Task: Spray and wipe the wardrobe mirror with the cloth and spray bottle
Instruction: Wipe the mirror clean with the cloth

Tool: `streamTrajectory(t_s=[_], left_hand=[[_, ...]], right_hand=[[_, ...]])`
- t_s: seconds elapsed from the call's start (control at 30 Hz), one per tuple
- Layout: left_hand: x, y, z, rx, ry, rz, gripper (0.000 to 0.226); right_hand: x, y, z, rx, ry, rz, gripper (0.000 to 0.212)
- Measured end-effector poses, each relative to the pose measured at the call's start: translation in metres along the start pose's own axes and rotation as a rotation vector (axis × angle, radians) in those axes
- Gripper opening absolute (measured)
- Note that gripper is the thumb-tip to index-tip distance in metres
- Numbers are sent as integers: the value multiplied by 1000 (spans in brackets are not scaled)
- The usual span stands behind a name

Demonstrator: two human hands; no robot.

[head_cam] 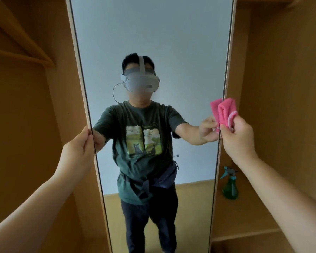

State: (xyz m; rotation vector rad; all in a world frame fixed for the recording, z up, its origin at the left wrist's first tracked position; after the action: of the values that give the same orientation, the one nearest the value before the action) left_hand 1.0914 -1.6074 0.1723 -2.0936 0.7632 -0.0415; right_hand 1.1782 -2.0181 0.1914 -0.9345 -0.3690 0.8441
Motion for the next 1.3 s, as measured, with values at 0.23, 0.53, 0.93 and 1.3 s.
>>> streamTrajectory(t_s=[0.23,0.53,0.93,1.3], left_hand=[[9,20,24,-63,-15,72,37],[16,49,41,-145,7,144,41],[24,84,65,-217,54,160,28],[35,115,89,-300,-17,251,42]], right_hand=[[2,24,-18,66,-17,14,14],[5,51,-40,141,-11,8,9],[8,97,-69,206,4,21,31],[10,136,-100,312,42,61,31]])
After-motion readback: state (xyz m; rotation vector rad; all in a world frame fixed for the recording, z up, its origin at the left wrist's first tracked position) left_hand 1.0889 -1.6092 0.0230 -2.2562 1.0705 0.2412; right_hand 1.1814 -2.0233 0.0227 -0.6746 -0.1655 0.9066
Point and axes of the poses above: each hand's wrist, its own y-axis away from the middle knuckle, its own x-axis out of the palm, z = x × y, the point moved 8 cm from there along -y, towards the middle knuckle, and after that the axes turned 9 degrees about -z, right-handed, at the moved point
